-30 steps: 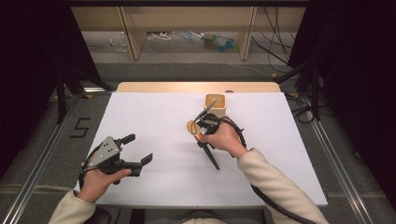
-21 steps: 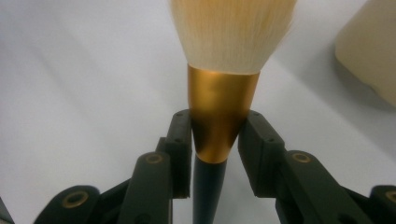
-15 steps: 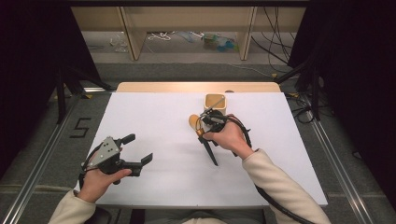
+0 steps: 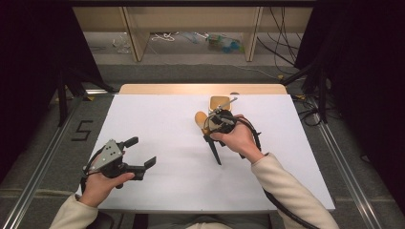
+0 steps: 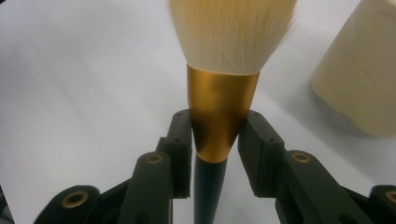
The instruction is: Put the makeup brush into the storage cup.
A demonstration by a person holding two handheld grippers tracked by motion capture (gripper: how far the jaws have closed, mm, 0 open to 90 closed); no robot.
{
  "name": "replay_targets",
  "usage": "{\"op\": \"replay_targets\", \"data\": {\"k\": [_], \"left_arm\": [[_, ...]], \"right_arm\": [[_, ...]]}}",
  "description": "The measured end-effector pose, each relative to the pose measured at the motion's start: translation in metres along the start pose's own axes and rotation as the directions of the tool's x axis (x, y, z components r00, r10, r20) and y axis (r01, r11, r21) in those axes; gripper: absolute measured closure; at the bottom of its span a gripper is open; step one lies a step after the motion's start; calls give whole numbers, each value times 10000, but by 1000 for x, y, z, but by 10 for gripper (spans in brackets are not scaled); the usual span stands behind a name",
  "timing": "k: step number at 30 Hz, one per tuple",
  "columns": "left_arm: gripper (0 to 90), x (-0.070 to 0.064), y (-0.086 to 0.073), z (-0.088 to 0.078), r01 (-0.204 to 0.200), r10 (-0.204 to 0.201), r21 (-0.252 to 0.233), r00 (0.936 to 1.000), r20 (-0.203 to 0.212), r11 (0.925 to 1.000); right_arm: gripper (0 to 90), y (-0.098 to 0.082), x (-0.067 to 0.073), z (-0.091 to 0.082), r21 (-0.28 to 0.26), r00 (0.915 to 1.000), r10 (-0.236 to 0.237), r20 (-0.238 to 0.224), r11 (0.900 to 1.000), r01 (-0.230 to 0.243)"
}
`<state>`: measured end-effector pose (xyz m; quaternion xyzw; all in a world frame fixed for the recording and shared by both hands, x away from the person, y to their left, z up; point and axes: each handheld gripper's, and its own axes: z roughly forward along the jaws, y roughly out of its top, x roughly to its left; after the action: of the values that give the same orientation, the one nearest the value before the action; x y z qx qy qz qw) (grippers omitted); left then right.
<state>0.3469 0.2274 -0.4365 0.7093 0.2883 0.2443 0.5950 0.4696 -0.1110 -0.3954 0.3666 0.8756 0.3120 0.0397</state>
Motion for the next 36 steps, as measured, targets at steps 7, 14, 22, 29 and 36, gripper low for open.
{"op": "replay_targets", "data": {"k": [7,14,22,29,36], "left_arm": [[39,0,0,0,8,-8,5,10000,-6,10000],[39,1,0,0,-99,99,0,10000,1,10000],[40,0,0,0,-5,5,11,10000,-2,10000],[40,0,0,0,4,-4,-6,10000,-1,10000],[41,0,0,0,2,-2,21,10000,-14,10000]], "right_arm": [[670,-1,-1,-3,-353,10000,37,5,9994,-37],[670,-2,0,-5,-632,9999,122,87,9979,-117],[670,-2,0,-6,-1080,9999,58,133,9941,-44],[670,-1,-1,-10,-1332,9997,134,183,9910,-109],[670,-2,-2,-13,-1783,9994,119,314,9840,-61]]}}
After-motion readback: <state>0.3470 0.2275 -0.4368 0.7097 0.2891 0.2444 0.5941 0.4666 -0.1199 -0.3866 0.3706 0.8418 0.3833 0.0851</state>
